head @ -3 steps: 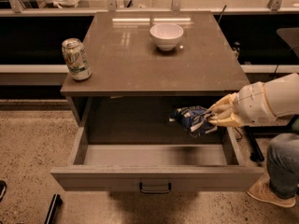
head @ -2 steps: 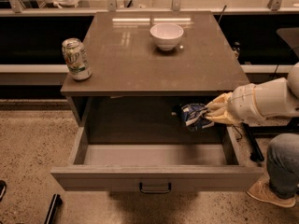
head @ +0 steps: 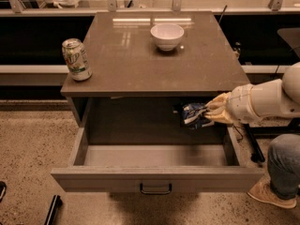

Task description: Place blue chip bag into top drawer

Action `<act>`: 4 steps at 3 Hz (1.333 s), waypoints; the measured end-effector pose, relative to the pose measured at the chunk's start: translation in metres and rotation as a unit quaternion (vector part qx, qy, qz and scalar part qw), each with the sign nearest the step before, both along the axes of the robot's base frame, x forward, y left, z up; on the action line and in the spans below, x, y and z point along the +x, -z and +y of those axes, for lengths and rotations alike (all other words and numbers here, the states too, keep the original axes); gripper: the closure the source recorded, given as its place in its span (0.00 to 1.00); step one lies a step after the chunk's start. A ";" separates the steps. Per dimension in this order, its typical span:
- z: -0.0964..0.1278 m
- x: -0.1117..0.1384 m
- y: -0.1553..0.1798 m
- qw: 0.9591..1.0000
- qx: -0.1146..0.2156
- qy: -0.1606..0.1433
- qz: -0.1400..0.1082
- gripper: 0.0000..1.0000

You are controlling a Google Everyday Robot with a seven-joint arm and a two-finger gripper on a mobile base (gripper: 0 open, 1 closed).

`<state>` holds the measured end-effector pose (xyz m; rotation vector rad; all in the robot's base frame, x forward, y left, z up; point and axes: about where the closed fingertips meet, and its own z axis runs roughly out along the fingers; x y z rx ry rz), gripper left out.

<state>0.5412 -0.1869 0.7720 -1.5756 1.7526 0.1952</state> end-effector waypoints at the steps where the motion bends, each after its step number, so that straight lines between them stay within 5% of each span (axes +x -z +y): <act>1: 0.002 0.000 0.000 1.000 0.000 -0.002 0.000 0.28; 2: 0.006 -0.004 -0.017 1.000 -0.004 -0.018 -0.013 0.00; 3: 0.013 -0.012 -0.054 0.998 0.005 -0.059 -0.035 0.00; 4: 0.020 -0.019 -0.088 0.996 0.028 -0.085 -0.015 0.00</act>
Offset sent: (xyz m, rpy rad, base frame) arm -0.0054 0.0037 0.0182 -0.0275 -0.0303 0.0398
